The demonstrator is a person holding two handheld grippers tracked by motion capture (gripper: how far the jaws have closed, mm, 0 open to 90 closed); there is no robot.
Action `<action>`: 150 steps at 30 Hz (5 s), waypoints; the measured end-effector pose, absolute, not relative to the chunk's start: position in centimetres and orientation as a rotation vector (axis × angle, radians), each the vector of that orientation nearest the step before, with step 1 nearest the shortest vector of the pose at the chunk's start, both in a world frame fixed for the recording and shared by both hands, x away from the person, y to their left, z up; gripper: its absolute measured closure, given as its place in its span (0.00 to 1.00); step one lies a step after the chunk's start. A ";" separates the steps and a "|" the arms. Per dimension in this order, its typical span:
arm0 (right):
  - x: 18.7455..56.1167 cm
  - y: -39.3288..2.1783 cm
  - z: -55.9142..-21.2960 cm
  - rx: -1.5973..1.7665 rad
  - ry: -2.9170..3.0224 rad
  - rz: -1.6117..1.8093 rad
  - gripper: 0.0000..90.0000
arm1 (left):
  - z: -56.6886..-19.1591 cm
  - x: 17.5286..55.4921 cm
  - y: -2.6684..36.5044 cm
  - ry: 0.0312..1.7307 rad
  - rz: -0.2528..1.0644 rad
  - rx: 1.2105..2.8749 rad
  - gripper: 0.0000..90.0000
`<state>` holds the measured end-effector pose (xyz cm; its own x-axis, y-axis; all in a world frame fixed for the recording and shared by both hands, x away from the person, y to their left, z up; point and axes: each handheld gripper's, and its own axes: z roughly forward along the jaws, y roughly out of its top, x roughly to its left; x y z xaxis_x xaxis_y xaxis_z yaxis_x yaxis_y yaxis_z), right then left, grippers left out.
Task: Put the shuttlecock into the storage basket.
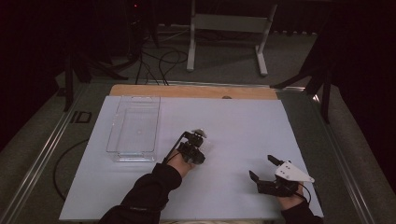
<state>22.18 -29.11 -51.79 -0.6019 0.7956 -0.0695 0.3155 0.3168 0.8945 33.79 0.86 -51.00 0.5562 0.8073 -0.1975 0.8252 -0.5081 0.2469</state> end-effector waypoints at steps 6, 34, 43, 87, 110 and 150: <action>22.2 -29.1 -51.8 0.977 2.079 1.243 0.11 | -50.3 33.8 1.0 1.243 -0.116 2.529 0.74; 22.1 -29.2 -51.7 0.979 2.074 1.243 0.11 | -47.2 34.1 3.6 0.970 -0.217 2.646 0.74; 22.1 -29.3 -51.6 0.976 2.066 1.245 0.11 | -47.0 33.9 4.2 0.864 -0.254 2.713 0.74; 22.0 -29.3 -51.5 0.967 2.061 1.254 0.11 | -41.4 34.3 6.9 0.661 -0.246 2.719 0.74; 22.0 -29.2 -51.6 0.973 2.067 1.258 0.11 | -37.9 34.6 11.4 0.737 -0.155 2.632 0.74; 22.0 -28.9 -51.5 0.959 2.073 1.267 0.11 | -36.5 34.3 24.1 1.009 0.003 2.462 0.74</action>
